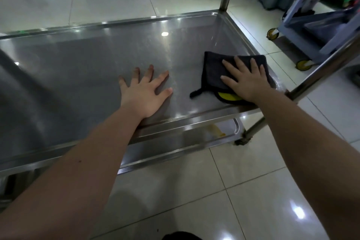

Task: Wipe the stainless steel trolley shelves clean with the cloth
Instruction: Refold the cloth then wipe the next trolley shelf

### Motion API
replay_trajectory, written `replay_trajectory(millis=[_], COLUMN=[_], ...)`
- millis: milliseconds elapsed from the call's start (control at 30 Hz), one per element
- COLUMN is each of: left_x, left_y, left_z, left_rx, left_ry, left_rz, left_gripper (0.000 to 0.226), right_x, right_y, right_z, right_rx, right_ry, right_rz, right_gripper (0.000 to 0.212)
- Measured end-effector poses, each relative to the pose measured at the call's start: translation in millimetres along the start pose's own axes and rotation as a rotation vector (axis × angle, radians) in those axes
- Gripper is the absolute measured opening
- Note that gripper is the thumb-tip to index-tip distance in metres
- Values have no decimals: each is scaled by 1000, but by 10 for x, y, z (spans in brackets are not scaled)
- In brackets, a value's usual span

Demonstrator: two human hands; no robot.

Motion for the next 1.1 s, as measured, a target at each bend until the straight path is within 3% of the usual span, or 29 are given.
replay_trajectory(millis=[267,400,567,733,867,1000,1100], left_x=[-30,-516,-1140,-1181,-1197,-1171,-1154], left_y=[145,281,138,128,143,154,154], left_z=[40,286,707,725,763,763,751], left_rx=[-54,11,-68,-24,-39,-29,-17], left_ry=[-13,-21,120,116,124,122,121], left_rz=[140,29,5,-1,16,42,44], left_gripper=[54,53,57,55,51,50,50], right_x=[31,42,-58,-1229,-2171,-1861,-1105], right_y=[-97,-124,-96,-206,-351,-258,-148], right_z=[380,346,370,712,1060,904,697], right_rx=[-77,-98,-130,-68,-120,-124,-108], right_ry=[-3,-12,-77,35,212,269,146], right_rz=[41,90,38,43,53,37,35], right_gripper=[62,62,60,64,66,66,67])
Point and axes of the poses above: each hand's wrist, its own z-axis away from the middle knuckle, its own y-axis out of the back of the hand, x = y × z, the point moved 7 cm from there along -z, towards the middle knuckle, and after that the axes turned 7 degrees about -y, right-handed, at the moved point
